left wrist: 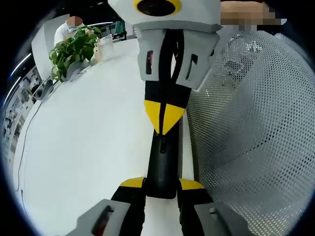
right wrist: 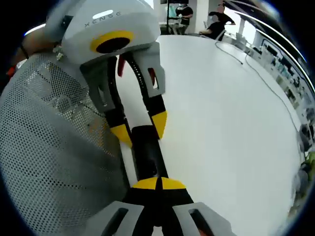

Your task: Press the specified remote control buttons in sequence, fully releasing each button before pressing the next.

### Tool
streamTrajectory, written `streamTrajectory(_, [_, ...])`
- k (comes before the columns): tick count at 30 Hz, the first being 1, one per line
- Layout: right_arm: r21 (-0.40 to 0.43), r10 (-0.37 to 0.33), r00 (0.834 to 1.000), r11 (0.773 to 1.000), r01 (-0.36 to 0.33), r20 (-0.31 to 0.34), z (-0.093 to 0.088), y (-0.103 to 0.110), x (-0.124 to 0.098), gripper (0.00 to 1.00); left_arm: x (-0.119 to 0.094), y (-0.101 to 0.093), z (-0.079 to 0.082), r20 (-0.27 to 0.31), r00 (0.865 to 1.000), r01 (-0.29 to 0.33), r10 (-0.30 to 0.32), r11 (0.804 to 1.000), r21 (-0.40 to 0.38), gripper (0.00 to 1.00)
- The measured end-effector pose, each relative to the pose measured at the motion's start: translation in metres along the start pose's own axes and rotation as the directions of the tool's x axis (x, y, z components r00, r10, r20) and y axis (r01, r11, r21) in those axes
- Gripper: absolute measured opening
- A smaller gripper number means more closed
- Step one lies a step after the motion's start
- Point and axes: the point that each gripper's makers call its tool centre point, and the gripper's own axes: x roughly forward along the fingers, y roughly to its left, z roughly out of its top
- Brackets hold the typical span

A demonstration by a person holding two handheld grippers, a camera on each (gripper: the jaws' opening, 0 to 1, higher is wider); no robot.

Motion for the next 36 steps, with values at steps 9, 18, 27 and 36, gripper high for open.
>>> streamTrajectory(9, [0.006,0.028,1.000,1.000,-0.028,0.009,0.0049,0.0045,0.0038,0.00,0.0000,0.0003,-0.0002,-0.003,1.000,0.000,0.000,1.000,0.000,0.25])
streamTrajectory(18, [-0.065,0.001,0.999,0.998,-0.003,-0.035,0.0068,0.0053,0.0075,0.00,-0.0001,-0.0003,-0.0005,-0.005,1.000,0.001,-0.001,1.000,0.002,0.25])
streamTrajectory(27, [-0.038,-0.057,0.998,0.998,0.057,0.008,0.0065,0.0042,0.0075,0.00,-0.0001,-0.0007,-0.0008,-0.009,1.000,0.004,-0.004,1.000,0.007,0.25])
streamTrajectory(36, [-0.120,-0.062,0.998,0.991,0.063,0.011,0.0084,0.0063,0.0079,0.00,-0.0002,-0.0003,-0.0008,-0.003,1.000,0.002,-0.002,1.000,-0.001,0.25])
